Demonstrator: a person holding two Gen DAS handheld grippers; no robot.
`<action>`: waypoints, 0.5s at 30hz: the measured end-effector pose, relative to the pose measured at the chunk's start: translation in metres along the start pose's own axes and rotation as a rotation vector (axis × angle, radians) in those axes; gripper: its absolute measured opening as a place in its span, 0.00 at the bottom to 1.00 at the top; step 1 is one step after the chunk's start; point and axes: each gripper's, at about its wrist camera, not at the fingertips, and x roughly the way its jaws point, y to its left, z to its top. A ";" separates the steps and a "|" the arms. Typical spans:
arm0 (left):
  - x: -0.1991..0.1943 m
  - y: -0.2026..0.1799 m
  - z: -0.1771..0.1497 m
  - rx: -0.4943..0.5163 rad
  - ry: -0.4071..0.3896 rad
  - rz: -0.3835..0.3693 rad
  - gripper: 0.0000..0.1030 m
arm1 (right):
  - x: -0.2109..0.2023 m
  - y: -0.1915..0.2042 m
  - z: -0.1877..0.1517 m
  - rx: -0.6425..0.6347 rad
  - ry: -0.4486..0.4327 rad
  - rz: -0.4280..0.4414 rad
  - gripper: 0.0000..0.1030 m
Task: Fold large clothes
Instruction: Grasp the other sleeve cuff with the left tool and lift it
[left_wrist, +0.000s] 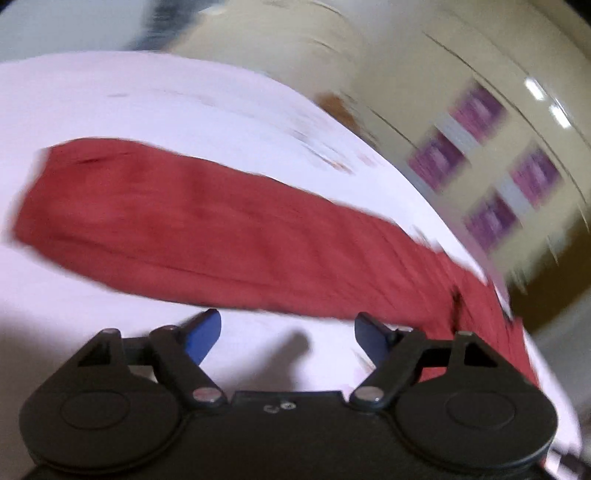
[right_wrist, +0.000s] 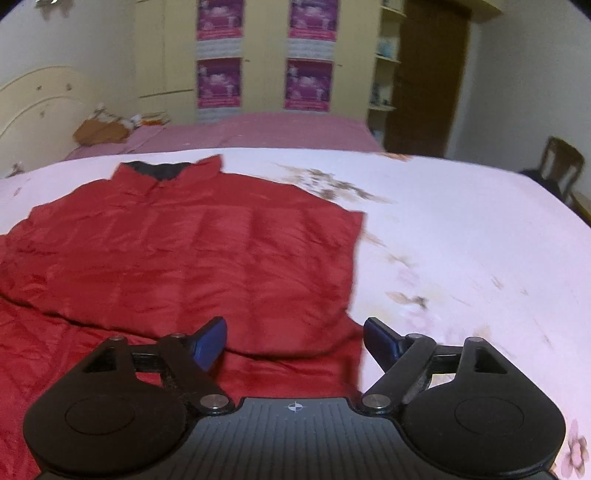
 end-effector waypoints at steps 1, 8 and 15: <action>-0.002 0.016 0.003 -0.087 -0.029 -0.007 0.73 | 0.001 0.004 0.002 0.003 -0.002 0.010 0.79; 0.002 0.069 0.022 -0.379 -0.161 -0.048 0.48 | 0.001 0.023 0.011 0.022 -0.014 0.036 0.79; 0.028 0.038 0.082 -0.170 -0.204 -0.008 0.06 | 0.000 0.007 0.017 0.093 -0.018 0.009 0.79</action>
